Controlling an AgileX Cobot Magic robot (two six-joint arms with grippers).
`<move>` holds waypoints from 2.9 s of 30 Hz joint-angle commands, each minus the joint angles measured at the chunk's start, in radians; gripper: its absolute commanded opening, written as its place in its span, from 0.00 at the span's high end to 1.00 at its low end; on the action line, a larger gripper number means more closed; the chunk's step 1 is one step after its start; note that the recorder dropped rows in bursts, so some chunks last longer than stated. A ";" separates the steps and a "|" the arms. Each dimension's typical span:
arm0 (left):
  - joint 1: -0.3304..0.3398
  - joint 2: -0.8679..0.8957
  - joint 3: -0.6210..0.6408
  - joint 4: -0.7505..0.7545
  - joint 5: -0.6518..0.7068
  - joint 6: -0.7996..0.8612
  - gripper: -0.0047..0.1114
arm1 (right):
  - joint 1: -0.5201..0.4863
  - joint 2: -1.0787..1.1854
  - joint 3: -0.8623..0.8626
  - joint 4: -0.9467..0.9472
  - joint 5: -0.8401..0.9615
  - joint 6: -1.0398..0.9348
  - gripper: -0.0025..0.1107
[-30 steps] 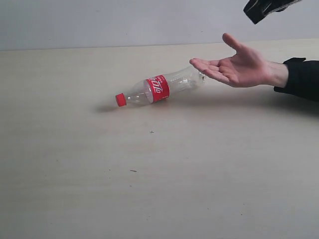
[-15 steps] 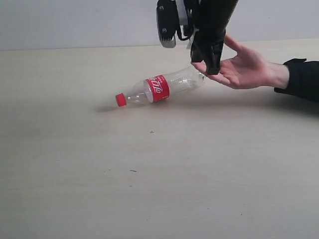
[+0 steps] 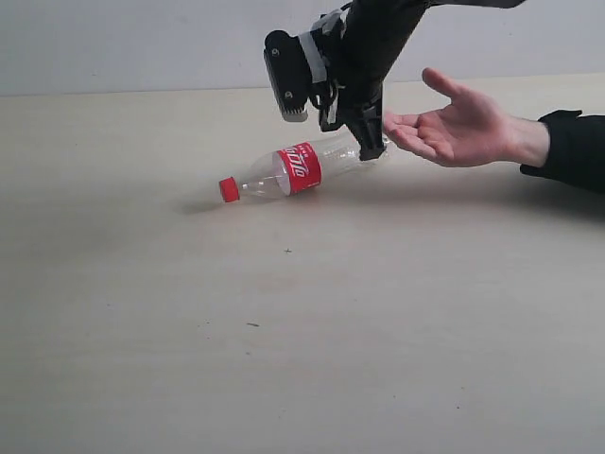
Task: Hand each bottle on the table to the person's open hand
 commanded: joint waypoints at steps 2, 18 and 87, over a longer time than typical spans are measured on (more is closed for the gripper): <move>0.003 -0.005 0.003 0.002 -0.004 -0.008 0.96 | 0.005 0.034 -0.011 0.010 -0.051 -0.021 0.98; 0.003 -0.005 0.003 0.002 -0.004 -0.008 0.96 | 0.048 0.073 -0.011 0.039 -0.126 0.017 0.38; 0.003 -0.005 0.003 0.002 -0.030 -0.001 0.96 | -0.126 -2.105 1.455 0.479 -0.534 0.984 0.98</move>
